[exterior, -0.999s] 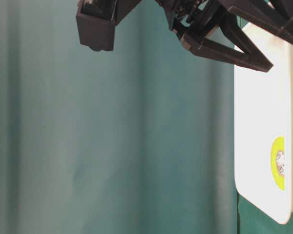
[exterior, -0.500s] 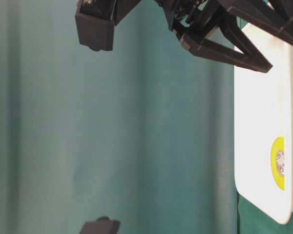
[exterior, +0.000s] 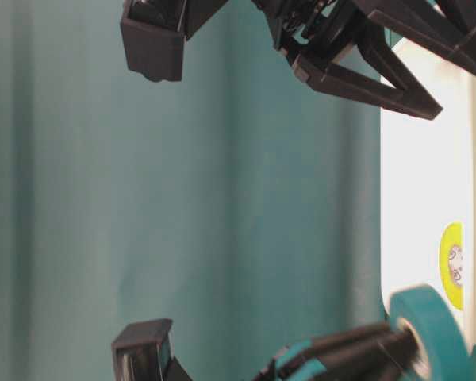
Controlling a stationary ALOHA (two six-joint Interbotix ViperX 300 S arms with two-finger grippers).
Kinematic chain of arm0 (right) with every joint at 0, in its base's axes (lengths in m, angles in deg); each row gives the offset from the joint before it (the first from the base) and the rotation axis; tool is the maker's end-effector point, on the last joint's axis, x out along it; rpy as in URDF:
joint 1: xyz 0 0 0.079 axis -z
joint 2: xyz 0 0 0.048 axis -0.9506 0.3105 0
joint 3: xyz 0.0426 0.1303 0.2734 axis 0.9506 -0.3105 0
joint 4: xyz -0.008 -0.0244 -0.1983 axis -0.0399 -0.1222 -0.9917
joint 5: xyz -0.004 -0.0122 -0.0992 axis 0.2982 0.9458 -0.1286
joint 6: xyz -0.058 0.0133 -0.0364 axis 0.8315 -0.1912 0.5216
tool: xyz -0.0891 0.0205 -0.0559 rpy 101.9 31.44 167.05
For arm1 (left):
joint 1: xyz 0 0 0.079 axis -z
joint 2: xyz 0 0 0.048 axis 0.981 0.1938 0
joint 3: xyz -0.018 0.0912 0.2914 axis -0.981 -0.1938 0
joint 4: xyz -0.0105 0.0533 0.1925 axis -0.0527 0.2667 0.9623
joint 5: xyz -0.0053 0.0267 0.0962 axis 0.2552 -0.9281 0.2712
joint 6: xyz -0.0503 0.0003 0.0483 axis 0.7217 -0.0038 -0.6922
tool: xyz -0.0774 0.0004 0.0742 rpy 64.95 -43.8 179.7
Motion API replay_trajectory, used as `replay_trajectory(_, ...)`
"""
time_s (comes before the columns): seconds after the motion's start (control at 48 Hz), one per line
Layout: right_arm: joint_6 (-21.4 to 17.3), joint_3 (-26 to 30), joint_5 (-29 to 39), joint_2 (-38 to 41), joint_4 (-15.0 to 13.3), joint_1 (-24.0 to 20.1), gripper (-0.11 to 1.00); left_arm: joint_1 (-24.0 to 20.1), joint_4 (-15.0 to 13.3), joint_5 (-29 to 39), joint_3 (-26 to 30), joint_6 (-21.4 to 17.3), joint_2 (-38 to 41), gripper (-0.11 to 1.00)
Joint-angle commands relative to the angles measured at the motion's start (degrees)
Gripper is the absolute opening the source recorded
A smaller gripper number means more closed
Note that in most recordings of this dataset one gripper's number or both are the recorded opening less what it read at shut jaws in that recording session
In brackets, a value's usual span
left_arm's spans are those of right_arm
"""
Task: Put the tape alternately from left to right into the white case.
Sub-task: 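Lift the teal roll and carry it into the tray's upper left, then set the teal roll down in the tray and open left gripper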
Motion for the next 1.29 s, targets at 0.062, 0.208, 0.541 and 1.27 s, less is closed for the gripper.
replay_trajectory(0.062, -0.1, 0.1, -0.5, -0.7, 0.2, -0.2, 0.84, -4.0, 0.1, -1.7, 2.2, -4.0, -0.2, 0.24)
replay_trajectory(0.208, -0.1, 0.1, -0.4, -0.7, 0.1, -0.2, 0.84, -7.9, 0.1, -2.5, 3.3, -7.6, 1.2, 0.24)
replay_trajectory(0.541, -0.1, 0.1, -0.8, -0.8, 0.2, -0.1, 0.84, -16.8, 0.1, -4.6, 7.2, -10.5, 7.1, 0.24)
replay_trajectory(1.27, -0.1, 0.1, -0.8, -0.7, 0.2, -0.2, 0.84, -25.6, 0.0, -5.4, 12.6, -10.5, 15.8, 0.24)
